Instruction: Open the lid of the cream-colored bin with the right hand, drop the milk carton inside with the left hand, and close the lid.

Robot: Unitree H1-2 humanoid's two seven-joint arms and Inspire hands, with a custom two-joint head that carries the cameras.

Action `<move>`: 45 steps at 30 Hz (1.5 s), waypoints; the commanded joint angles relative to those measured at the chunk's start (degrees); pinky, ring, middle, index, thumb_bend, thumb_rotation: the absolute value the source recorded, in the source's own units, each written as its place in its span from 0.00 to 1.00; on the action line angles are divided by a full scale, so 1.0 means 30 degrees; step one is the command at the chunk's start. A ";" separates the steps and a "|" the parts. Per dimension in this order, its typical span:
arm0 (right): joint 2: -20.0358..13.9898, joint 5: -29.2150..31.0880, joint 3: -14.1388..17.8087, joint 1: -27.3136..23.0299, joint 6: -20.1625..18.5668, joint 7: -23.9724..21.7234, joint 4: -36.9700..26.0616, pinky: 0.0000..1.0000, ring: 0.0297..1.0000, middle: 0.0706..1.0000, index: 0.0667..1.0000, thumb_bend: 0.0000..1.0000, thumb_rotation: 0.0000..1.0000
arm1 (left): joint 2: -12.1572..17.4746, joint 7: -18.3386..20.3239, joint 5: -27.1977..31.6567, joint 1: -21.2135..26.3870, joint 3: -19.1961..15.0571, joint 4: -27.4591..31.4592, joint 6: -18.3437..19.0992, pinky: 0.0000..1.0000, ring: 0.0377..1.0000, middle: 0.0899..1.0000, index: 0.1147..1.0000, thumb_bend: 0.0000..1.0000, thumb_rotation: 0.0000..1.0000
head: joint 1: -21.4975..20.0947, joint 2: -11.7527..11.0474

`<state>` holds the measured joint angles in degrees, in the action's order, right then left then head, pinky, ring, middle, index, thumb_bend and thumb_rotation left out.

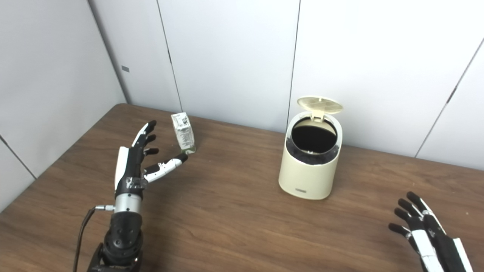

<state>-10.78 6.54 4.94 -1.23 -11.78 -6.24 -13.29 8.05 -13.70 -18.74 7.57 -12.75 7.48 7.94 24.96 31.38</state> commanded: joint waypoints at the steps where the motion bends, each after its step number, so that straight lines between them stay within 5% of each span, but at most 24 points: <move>1: -0.0070 0.0097 0.0071 -0.0470 0.0069 0.0025 -0.0816 0.70 0.84 0.85 0.87 0.67 0.76 | 0.0667 -0.0514 -0.0622 0.0980 -0.0018 -0.0070 -0.0196 0.75 0.88 0.92 0.94 0.88 0.25 | -0.0022 0.0022; 5: 0.0067 0.0177 0.0034 -0.0433 -0.0287 0.0053 -0.1204 0.74 0.86 0.86 0.89 0.63 0.77 | 0.1378 -0.0571 -0.0862 0.1850 -0.0030 -0.1222 -0.0280 0.88 0.92 0.93 0.94 0.88 0.26 | -0.0088 0.0046; 23: 0.0453 -0.0494 -0.0340 -0.0625 -0.3093 0.0525 -0.3348 0.82 0.92 0.90 0.94 0.53 0.81 | 0.3478 -0.0058 0.0315 0.5973 0.0721 -0.7538 -0.0392 0.76 0.86 0.91 0.93 0.90 0.17 | -0.0513 0.0387; 28: 0.0590 -0.0571 -0.0420 -0.0741 -0.3675 0.0645 -0.3642 0.85 0.94 0.91 0.96 0.48 0.82 | 0.3796 0.0320 0.0764 0.6694 0.0940 -0.8567 -0.0266 0.79 0.88 0.90 0.94 0.90 0.21 | -0.0578 0.0511; 39: 0.0977 -0.0784 -0.0634 -0.0907 -0.2974 0.0600 -0.2785 0.93 0.97 0.94 0.99 0.36 0.82 | 0.4734 0.1412 0.1512 0.7308 0.1393 -1.0296 -0.0615 0.75 0.85 0.89 0.91 0.86 0.13 | -0.0999 0.0656; 45: 0.0967 -0.0946 -0.0720 -0.0732 -0.2480 0.0522 -0.2390 0.90 0.96 0.93 0.98 0.37 0.86 | 0.4968 0.1439 0.1966 0.7460 0.1319 -1.0629 -0.0800 0.69 0.79 0.81 0.85 0.85 0.06 | -0.1054 0.0765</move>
<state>-7.91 3.49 2.51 -2.32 -22.48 -4.69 -19.63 21.05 -8.92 -13.01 26.66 -8.47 -25.13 7.73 21.80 33.66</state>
